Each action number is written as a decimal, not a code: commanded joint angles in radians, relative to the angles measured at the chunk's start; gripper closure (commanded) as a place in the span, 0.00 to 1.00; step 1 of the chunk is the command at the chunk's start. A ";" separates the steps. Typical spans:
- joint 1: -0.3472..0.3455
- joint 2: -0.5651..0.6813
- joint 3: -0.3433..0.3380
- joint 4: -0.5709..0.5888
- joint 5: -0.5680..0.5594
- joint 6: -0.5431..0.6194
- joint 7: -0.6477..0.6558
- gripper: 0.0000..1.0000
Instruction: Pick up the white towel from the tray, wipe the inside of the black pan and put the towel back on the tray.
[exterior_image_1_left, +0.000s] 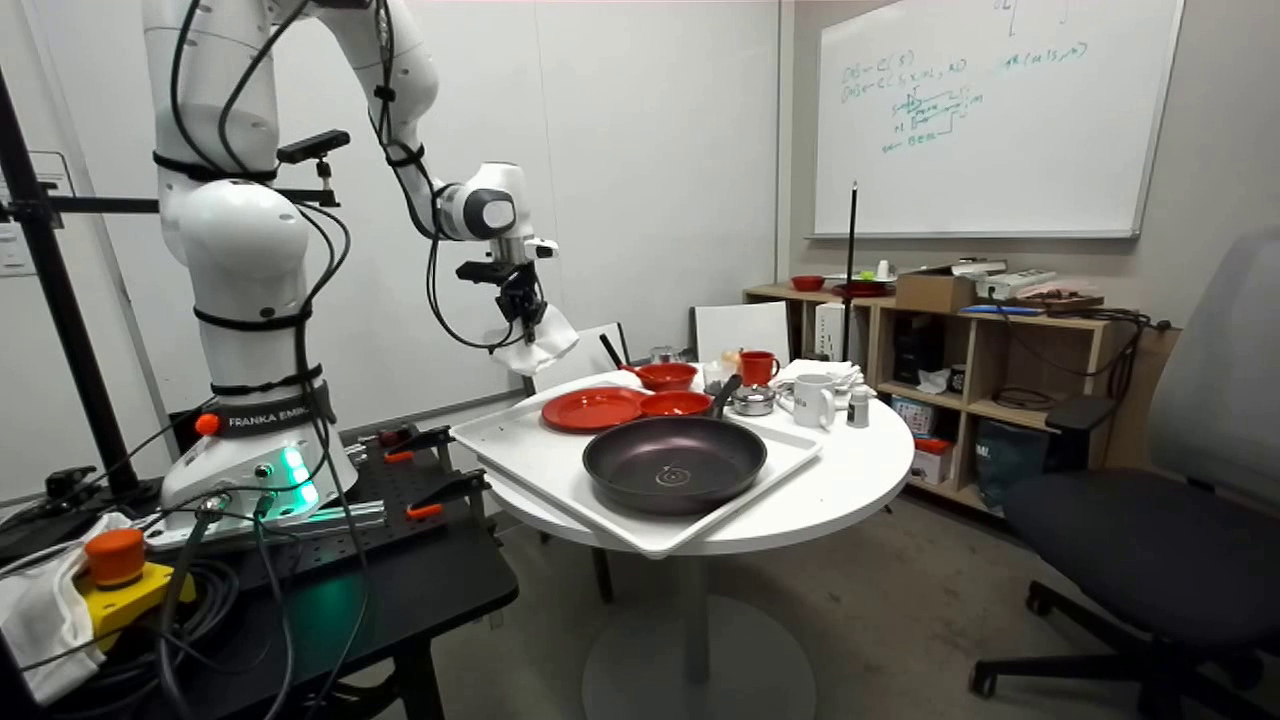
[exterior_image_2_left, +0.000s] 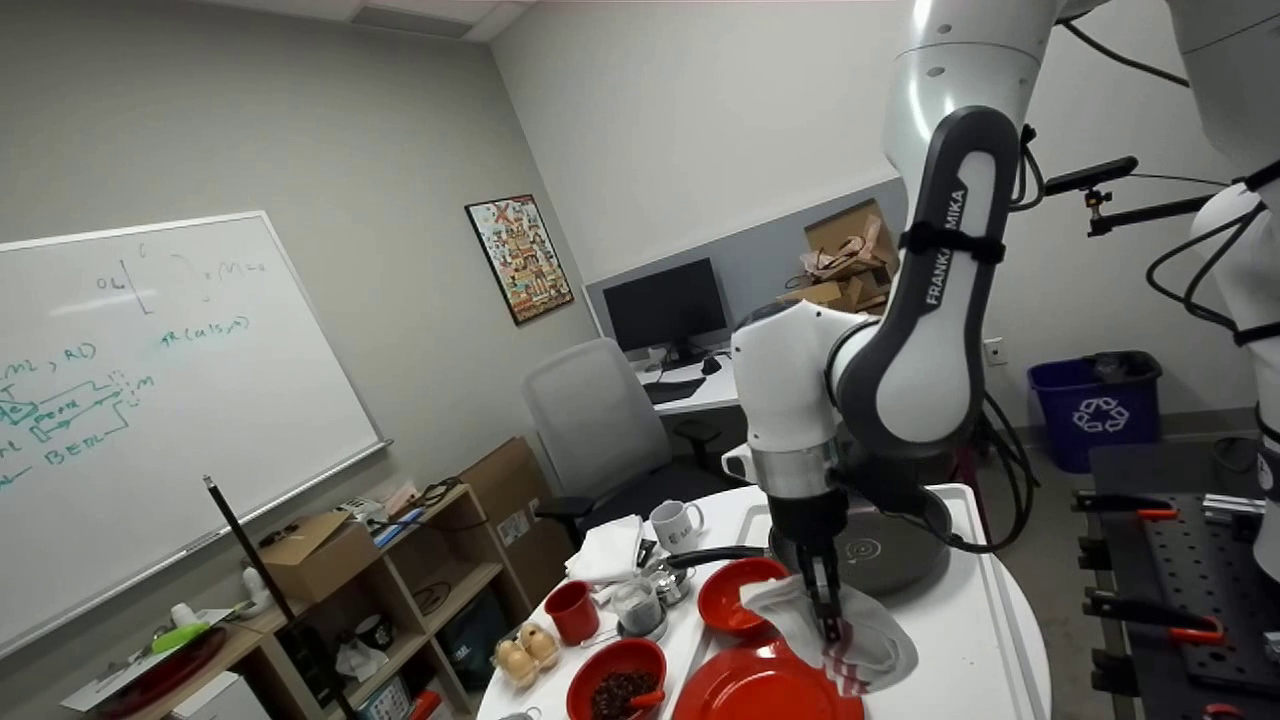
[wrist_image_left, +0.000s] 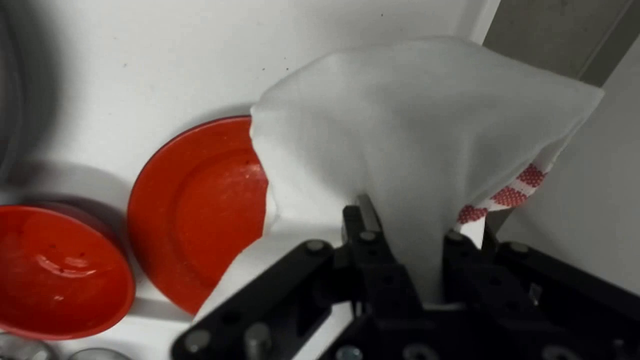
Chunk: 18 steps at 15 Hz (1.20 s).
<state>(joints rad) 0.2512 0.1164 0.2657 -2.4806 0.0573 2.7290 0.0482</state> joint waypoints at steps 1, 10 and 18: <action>-0.070 -0.098 -0.012 -0.024 0.177 0.006 -0.125 0.93; -0.204 -0.125 -0.204 0.054 0.582 -0.080 -0.377 0.93; -0.322 0.012 -0.311 0.136 0.559 -0.198 -0.285 0.93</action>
<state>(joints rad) -0.0427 0.0664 -0.0275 -2.3986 0.6302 2.5808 -0.2933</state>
